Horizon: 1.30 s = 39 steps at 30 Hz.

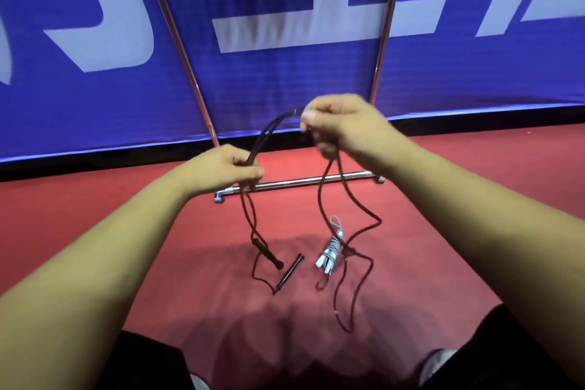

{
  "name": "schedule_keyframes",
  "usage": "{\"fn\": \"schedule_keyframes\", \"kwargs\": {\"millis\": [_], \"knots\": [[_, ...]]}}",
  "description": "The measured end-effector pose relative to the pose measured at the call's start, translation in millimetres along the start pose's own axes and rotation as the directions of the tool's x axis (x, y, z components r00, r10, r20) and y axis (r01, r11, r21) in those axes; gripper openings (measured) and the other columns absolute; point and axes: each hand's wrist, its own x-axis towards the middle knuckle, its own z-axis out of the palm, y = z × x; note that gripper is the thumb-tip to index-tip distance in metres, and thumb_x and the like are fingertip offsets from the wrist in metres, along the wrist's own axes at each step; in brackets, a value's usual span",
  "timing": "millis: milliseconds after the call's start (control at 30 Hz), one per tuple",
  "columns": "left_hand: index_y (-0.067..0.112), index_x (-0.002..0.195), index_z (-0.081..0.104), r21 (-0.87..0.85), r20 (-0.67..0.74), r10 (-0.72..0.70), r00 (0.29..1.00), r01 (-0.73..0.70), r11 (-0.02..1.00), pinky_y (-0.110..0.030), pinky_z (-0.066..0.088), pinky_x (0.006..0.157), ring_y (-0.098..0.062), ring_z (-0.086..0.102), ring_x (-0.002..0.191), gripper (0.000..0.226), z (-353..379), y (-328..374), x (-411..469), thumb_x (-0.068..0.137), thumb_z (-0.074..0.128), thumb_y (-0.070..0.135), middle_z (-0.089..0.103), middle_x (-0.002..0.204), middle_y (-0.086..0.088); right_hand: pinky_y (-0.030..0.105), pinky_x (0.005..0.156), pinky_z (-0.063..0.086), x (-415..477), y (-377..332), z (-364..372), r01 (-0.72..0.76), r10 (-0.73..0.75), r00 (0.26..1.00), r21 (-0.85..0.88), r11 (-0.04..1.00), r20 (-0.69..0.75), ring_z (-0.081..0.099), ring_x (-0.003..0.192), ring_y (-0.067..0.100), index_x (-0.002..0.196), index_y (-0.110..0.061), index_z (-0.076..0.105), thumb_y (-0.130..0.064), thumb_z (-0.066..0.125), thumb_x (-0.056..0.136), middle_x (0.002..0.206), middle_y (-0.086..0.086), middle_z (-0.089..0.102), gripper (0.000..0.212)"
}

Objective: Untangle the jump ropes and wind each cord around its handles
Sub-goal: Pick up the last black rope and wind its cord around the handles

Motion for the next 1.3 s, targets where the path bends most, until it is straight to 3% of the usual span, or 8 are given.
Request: {"fn": "schedule_keyframes", "kwargs": {"millis": [167, 267, 333, 400, 500, 667, 1100, 1300], "knots": [[0.015, 0.076, 0.073, 0.127, 0.183, -0.210, 0.960, 0.189, 0.974, -0.028, 0.046, 0.093, -0.005, 0.064, 0.084, 0.028, 12, -49, -9, 0.098, 0.058, 0.025, 0.075, 0.088, 0.001, 0.022, 0.047, 0.024, 2, -10, -26, 0.021, 0.012, 0.929, 0.085, 0.996, -0.371, 0.028, 0.039, 0.012, 0.072, -0.009, 0.055, -0.010, 0.046, 0.101, 0.044, -0.006, 0.033, 0.030], [0.009, 0.073, 0.059, -0.200, 0.123, -0.187, 0.975, 0.209, 0.957, -0.040, 0.049, 0.095, -0.024, 0.070, 0.096, 0.034, 18, -40, -6, 0.103, 0.049, 0.021, 0.074, 0.086, -0.012, 0.028, 0.050, 0.041, 3, 4, -35, -0.239, 0.173, 0.916, -0.146, 0.960, -0.363, 0.050, 0.045, 0.020, 0.076, -0.007, 0.056, -0.011, 0.050, 0.097, 0.055, 0.006, 0.051, 0.022], [0.017, 0.070, 0.053, -0.302, 0.102, -0.154, 0.983, 0.178, 0.936, -0.048, 0.042, 0.087, -0.034, 0.073, 0.090, 0.036, 16, -29, -3, 0.099, 0.051, 0.039, 0.062, 0.065, -0.008, 0.033, 0.060, 0.048, 2, 12, -38, -0.402, 0.269, 0.910, -0.514, 0.758, -0.315, 0.061, 0.069, 0.029, 0.095, -0.003, 0.055, -0.016, 0.064, 0.089, 0.078, 0.014, 0.060, 0.017], [0.021, 0.065, 0.048, -0.285, 0.124, -0.099, 0.987, 0.131, 0.950, -0.045, 0.034, 0.069, -0.033, 0.073, 0.070, 0.040, 16, -13, -2, 0.099, 0.051, 0.044, 0.042, 0.054, 0.000, 0.037, 0.079, 0.052, -2, 14, -36, -0.367, 0.306, 0.920, -0.813, 0.452, -0.245, 0.058, 0.101, 0.033, 0.136, -0.007, 0.037, -0.026, 0.078, 0.078, 0.118, 0.015, 0.053, 0.074], [0.024, 0.058, 0.045, -0.202, 0.170, -0.056, 0.984, 0.091, 0.975, -0.044, 0.025, 0.064, -0.026, 0.065, 0.051, 0.046, 15, 13, -7, 0.100, 0.049, 0.043, 0.031, 0.049, 0.008, 0.012, 0.074, 0.051, -9, 11, -10, -0.134, 0.255, 0.965, -0.713, 0.688, 0.064, 0.056, 0.108, 0.016, 0.153, -0.021, 0.021, -0.026, 0.080, 0.078, 0.144, 0.000, 0.045, 0.096], [0.022, 0.060, 0.046, -0.341, 0.172, -0.003, 0.985, 0.063, 0.938, -0.044, 0.039, 0.064, -0.020, 0.049, 0.039, 0.042, 11, 29, -17, 0.094, 0.061, 0.042, 0.028, 0.051, 0.002, 0.025, 0.064, 0.049, -5, 29, 24, -0.045, 0.187, 0.959, -0.532, 0.845, 0.215, 0.061, 0.063, 0.014, 0.083, -0.010, 0.063, -0.018, 0.061, 0.095, 0.079, 0.016, 0.071, 0.015], [0.016, 0.089, 0.058, -0.278, 0.072, 0.046, 0.996, -0.024, 0.960, -0.045, 0.037, 0.070, -0.021, 0.044, 0.059, 0.021, 9, 19, -19, 0.084, 0.068, 0.034, 0.045, 0.063, -0.006, 0.031, 0.060, 0.037, 11, 16, -4, -0.113, -0.015, 0.951, -0.393, 0.913, -0.310, 0.043, 0.053, 0.016, 0.068, -0.017, 0.063, -0.022, 0.055, 0.095, 0.055, -0.004, 0.048, 0.029], [0.004, 0.102, 0.057, -0.892, -0.143, -0.063, 0.988, -0.101, 0.441, -0.020, 0.030, 0.048, -0.006, 0.033, 0.043, 0.017, 13, 42, -14, 0.101, 0.041, 0.011, 0.042, 0.064, 0.000, 0.046, 0.082, 0.045, -4, 55, 21, 0.050, -0.363, 0.926, -0.923, 0.381, -0.100, 0.053, 0.096, 0.038, 0.108, -0.006, 0.061, -0.015, 0.049, 0.078, 0.106, 0.016, 0.055, 0.033]]}}
